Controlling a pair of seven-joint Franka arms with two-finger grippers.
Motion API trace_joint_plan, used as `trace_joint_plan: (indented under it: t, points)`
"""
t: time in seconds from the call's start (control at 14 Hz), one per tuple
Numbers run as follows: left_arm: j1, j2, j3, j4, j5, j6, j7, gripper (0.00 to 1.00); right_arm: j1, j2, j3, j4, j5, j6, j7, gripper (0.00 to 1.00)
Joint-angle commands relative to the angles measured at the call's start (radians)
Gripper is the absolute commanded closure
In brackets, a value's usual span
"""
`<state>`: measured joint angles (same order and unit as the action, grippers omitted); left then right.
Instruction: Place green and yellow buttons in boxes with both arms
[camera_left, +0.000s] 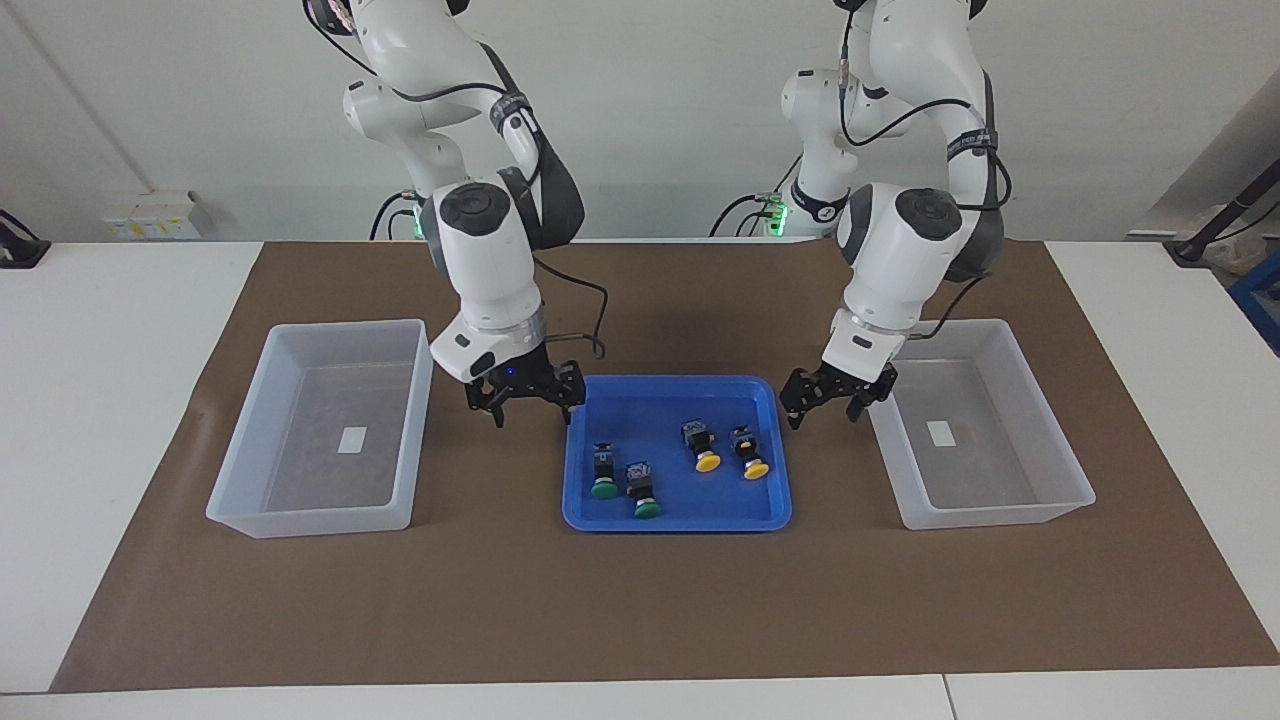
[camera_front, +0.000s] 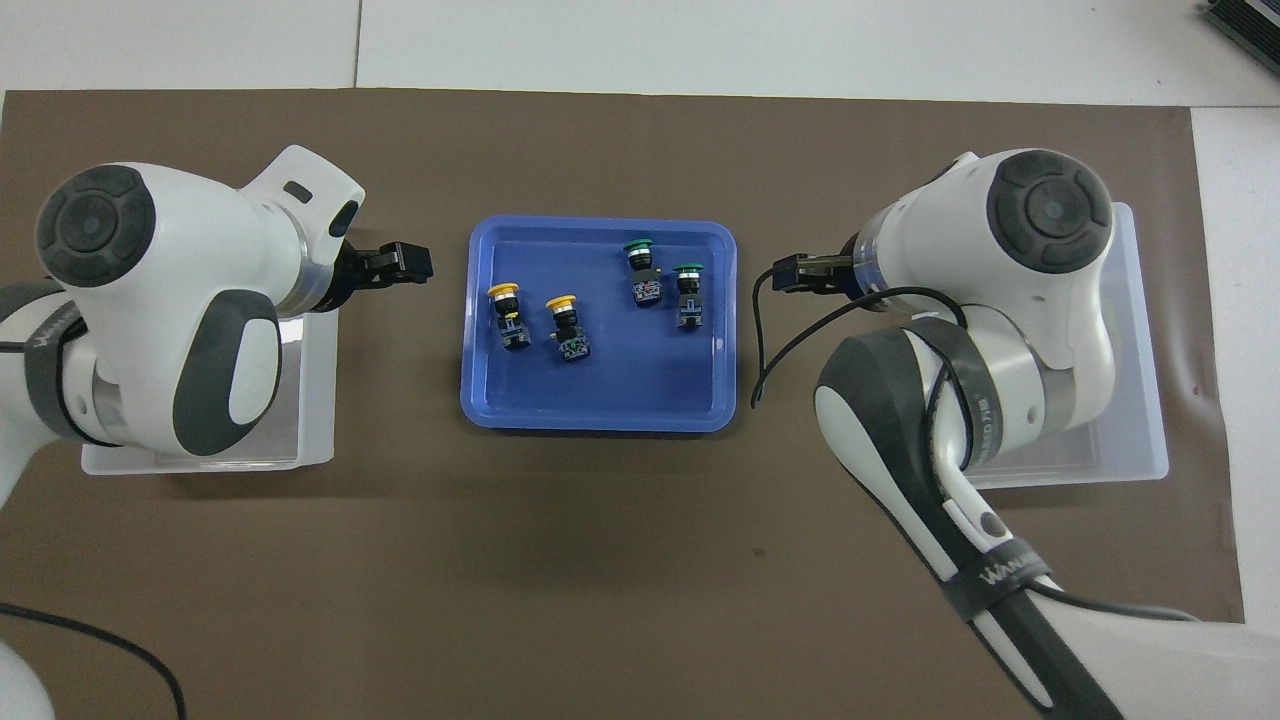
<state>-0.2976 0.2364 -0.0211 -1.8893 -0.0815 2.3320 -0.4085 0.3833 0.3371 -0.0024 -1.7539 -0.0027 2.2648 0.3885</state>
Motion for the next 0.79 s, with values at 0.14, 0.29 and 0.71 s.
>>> trace_joint_plan:
  t: [0.14,0.29,0.71]
  points:
    - [-0.08,0.092,0.02,0.013,0.005,0.089,-0.116,0.0,0.057,0.114,0.002,0.046,0.007,0.088,0.018,0.0]
    - [-0.101,0.1,0.02,0.015,0.015,0.11,-0.189,0.0,0.075,0.154,0.002,0.079,0.004,0.094,0.02,0.0]
    - [-0.141,0.144,0.02,0.018,0.019,0.19,-0.26,0.0,0.091,0.195,0.002,0.065,0.004,0.208,0.018,0.26]
